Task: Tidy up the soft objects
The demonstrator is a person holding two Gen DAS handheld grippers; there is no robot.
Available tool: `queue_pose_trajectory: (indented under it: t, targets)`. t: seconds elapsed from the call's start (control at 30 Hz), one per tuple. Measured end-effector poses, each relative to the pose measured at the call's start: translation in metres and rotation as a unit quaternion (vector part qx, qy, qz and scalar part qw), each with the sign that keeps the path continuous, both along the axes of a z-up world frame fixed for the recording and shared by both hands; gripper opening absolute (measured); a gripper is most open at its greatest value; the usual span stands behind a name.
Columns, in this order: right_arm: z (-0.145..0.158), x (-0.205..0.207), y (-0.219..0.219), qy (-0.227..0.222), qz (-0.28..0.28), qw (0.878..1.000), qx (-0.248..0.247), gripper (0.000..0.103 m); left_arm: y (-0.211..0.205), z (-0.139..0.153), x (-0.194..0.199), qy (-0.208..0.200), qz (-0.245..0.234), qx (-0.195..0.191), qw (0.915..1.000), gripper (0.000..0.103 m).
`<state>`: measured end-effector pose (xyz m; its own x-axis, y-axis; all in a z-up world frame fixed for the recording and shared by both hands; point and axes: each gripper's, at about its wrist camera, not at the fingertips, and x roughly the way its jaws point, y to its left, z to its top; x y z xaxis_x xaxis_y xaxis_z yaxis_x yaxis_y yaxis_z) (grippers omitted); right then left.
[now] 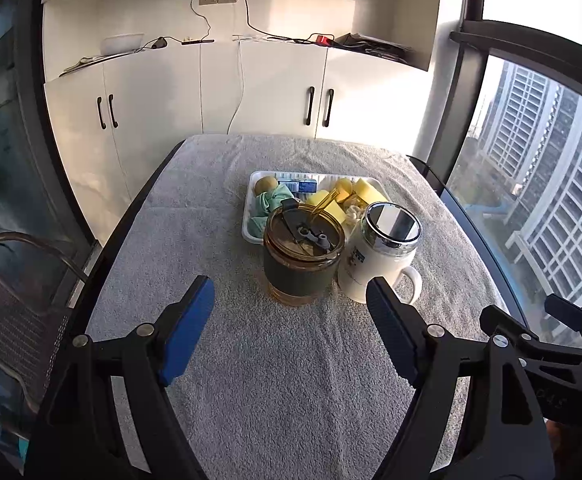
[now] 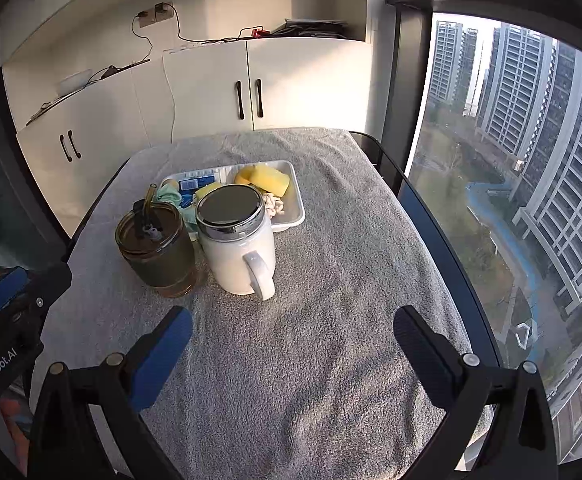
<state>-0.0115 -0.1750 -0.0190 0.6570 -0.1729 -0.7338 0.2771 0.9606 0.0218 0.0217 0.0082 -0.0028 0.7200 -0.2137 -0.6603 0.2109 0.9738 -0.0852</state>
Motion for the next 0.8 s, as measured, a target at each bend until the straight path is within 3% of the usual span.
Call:
queue_pose_trajectory:
  t: [0.8]
  targets:
    - [0.0002, -0.0004, 0.0007, -0.001, 0.011, 1.000, 0.006, 0.103, -0.0009, -0.0012, 0.0010, 0.005, -0.004, 0.007, 1.0000, 0.077]
